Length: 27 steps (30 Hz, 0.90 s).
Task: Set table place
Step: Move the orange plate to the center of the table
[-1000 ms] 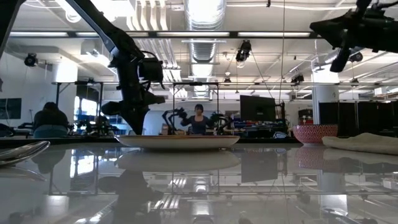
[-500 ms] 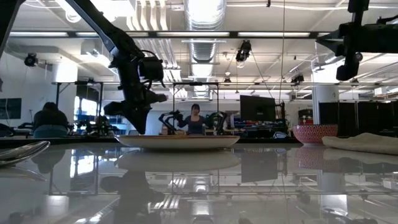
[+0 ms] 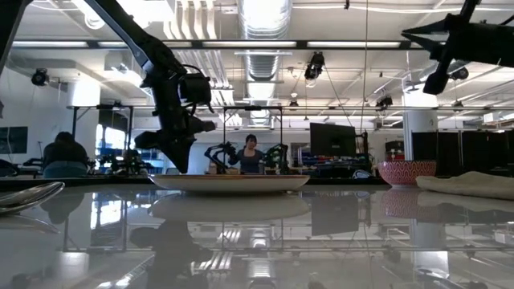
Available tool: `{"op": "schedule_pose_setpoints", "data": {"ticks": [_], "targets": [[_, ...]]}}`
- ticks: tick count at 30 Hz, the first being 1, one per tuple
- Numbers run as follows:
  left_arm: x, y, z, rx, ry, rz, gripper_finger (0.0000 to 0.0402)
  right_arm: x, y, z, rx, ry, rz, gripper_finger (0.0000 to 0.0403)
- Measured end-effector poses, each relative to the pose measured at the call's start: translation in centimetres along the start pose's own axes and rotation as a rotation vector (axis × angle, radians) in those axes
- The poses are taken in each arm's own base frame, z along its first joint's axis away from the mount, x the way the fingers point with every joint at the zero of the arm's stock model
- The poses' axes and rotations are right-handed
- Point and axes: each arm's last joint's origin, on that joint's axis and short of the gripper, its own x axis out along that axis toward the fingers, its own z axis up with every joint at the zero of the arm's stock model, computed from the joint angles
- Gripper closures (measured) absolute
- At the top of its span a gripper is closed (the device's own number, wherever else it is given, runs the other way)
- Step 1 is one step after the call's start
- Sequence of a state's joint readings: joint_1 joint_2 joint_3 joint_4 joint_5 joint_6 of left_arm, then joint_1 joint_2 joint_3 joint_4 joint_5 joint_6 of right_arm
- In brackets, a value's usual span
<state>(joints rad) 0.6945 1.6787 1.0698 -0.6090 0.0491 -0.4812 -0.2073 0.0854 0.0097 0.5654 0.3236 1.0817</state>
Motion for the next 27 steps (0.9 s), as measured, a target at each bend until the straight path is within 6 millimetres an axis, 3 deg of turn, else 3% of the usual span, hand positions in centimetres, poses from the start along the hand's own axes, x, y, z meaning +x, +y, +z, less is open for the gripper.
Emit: {"op": "schedule_pose_setpoints", "data": {"ticks": [6, 13, 17, 21, 27], "targets": [[0.0, 0.0, 0.0, 0.000, -0.003, -0.001, 0.0402, 1.1, 0.4, -0.3, -0.074, 0.081, -0.111, 0.0394], [0.0, 0.0, 0.0, -0.004, -0.003, -0.002, 0.0402, 5.1, 2.5, -0.6, -0.276, 0.340, -0.568, 0.0394], [0.0, 0.0, 0.0, -0.005, -0.004, -0.002, 0.0402, 7.9, 2.5, -1.4, -0.351, 0.464, -0.795, 0.0394], [0.0, 0.3, 0.1, -0.015, -0.007, 0.003, 0.0402, 11.2, 1.3, -2.4, -0.358, 0.571, -0.931, 0.0394], [0.2, 1.7, 0.7, -0.057, -0.026, 0.015, 0.0402, 15.8, -3.4, -3.1, -0.373, 0.712, -1.086, 0.0394]]}}
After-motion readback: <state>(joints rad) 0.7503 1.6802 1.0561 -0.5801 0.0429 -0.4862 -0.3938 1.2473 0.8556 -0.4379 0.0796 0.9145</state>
